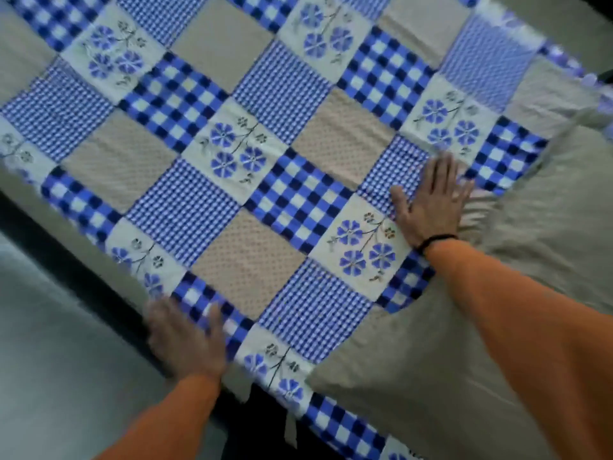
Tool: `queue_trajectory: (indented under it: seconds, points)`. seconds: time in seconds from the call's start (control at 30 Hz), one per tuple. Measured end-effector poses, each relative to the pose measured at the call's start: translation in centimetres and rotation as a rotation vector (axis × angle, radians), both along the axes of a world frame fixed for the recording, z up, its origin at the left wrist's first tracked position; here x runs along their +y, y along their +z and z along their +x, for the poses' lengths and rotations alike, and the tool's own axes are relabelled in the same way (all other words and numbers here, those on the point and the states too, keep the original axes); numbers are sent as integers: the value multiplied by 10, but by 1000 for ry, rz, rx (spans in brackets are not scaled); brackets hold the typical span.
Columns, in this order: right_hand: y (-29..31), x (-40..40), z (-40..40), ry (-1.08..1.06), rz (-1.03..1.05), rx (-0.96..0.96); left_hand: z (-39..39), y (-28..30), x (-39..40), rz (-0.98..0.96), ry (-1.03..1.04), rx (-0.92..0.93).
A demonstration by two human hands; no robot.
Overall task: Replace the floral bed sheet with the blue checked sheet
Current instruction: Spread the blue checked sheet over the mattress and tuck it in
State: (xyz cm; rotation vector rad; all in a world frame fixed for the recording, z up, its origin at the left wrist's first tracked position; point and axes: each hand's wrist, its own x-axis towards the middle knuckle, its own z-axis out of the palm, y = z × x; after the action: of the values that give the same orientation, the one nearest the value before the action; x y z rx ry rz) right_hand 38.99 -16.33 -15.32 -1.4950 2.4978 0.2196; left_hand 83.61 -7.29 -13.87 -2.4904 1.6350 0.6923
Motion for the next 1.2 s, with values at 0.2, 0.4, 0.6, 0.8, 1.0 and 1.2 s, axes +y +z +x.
queue_trajectory:
  seconds: [0.2, 0.4, 0.6, 0.8, 1.0, 1.2]
  points:
    - [0, 11, 187, 1018, -24, -285, -50, -1, -97, -25, -386, -56]
    - [-4, -21, 127, 369, -42, -166, -71, -10, -156, -135, -496, -2]
    - [4, 60, 14, 386, 33, -133, -186, -6, -143, -152, -933, 114]
    - [-8, -61, -124, -412, -137, -128, -359, -16, -257, -179, -1047, 109]
    - [-13, -101, -191, 191, -94, -60, -433, -27, -326, -185, -1075, 74]
    - [-8, -193, -290, -223, -129, -75, -454, -35, -363, -93, -1115, 139]
